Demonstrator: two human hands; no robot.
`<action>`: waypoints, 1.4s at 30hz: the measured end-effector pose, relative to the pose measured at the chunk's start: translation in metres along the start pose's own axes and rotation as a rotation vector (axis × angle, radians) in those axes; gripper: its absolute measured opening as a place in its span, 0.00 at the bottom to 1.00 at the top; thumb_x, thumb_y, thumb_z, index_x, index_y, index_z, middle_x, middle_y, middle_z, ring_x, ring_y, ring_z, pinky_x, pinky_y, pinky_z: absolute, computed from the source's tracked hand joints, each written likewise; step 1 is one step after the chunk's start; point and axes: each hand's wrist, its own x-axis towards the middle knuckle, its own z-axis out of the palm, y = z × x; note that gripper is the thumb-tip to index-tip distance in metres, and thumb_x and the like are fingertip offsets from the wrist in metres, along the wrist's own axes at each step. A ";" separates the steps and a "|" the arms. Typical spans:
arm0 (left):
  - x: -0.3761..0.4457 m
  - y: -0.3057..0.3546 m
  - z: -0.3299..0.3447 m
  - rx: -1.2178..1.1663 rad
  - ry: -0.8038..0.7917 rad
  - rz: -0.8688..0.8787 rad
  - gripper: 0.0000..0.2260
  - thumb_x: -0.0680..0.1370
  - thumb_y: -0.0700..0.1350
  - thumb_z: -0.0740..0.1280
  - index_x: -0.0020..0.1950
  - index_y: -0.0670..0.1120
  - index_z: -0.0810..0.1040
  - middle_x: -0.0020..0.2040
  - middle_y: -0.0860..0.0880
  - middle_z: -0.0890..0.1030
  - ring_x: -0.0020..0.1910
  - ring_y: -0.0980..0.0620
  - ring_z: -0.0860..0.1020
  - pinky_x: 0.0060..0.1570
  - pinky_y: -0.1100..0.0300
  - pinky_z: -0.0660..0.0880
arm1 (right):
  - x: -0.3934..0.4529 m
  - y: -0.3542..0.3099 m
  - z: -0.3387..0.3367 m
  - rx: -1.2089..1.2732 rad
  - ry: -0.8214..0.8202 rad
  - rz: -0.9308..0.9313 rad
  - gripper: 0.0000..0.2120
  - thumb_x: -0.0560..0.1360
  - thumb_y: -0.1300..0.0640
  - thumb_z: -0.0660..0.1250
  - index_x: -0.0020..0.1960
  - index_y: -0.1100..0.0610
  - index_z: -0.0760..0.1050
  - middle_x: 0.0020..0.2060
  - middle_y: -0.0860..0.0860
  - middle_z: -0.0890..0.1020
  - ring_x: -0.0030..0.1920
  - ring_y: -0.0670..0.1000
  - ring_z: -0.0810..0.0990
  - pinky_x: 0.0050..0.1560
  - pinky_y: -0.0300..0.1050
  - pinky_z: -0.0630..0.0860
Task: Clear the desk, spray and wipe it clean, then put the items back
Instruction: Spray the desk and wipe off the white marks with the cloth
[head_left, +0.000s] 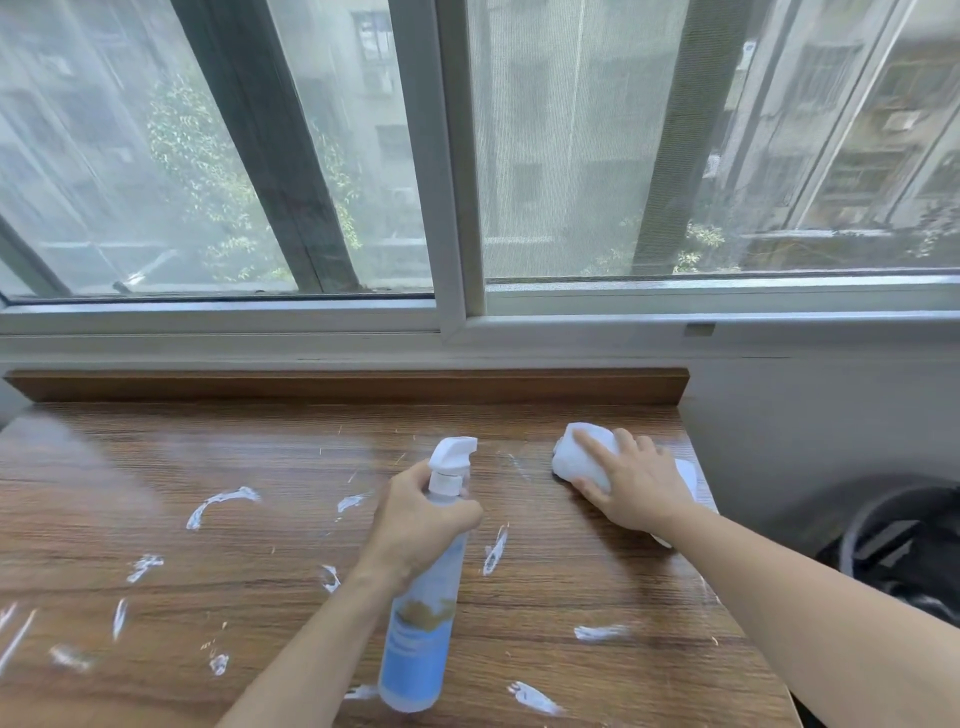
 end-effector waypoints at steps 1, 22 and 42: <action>0.000 0.001 0.000 0.008 -0.004 0.005 0.13 0.62 0.45 0.74 0.45 0.45 0.82 0.36 0.53 0.80 0.36 0.53 0.76 0.40 0.54 0.74 | 0.000 0.000 0.000 -0.001 0.001 0.001 0.34 0.76 0.26 0.46 0.79 0.33 0.45 0.66 0.51 0.70 0.59 0.57 0.73 0.55 0.53 0.72; -0.014 0.011 -0.008 0.090 0.126 0.065 0.15 0.63 0.48 0.73 0.49 0.53 0.82 0.39 0.51 0.83 0.35 0.55 0.77 0.40 0.53 0.76 | 0.010 0.008 -0.013 -0.073 -0.090 -0.184 0.32 0.79 0.35 0.52 0.79 0.44 0.50 0.58 0.55 0.72 0.50 0.59 0.73 0.48 0.53 0.75; 0.034 -0.002 -0.108 -0.088 0.069 0.265 0.17 0.64 0.46 0.74 0.52 0.53 0.83 0.46 0.49 0.84 0.46 0.48 0.81 0.44 0.56 0.77 | 0.023 -0.065 -0.015 0.065 -0.122 -0.370 0.24 0.79 0.34 0.56 0.74 0.35 0.65 0.57 0.51 0.73 0.53 0.56 0.74 0.47 0.51 0.78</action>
